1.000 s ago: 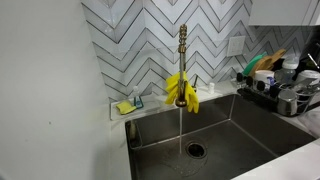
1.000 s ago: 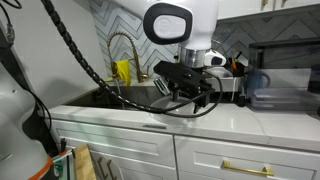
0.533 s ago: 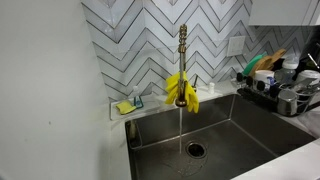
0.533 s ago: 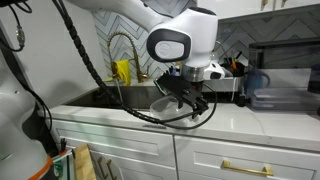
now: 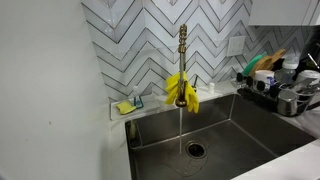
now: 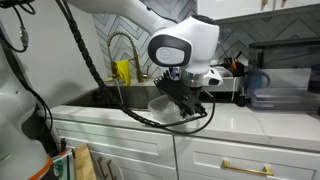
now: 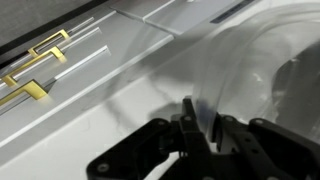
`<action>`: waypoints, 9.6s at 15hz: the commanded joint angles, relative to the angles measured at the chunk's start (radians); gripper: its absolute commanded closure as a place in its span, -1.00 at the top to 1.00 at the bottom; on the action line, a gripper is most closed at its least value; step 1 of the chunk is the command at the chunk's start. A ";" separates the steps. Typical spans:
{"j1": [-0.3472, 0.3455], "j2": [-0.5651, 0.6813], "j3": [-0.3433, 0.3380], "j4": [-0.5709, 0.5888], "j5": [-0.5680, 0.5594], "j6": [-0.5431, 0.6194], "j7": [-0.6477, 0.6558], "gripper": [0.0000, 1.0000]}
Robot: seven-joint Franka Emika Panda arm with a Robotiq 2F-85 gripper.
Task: Open the tap, pick up the lunchbox on the counter and the rinse it
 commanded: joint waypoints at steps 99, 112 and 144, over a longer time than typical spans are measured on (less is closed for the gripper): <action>0.390 -0.167 0.441 -0.085 -0.471 0.078 0.814 -0.96; 0.439 -0.201 0.598 0.086 -1.176 -0.055 0.872 -0.96; 0.399 -0.313 0.420 0.064 -0.930 -0.155 1.022 -0.96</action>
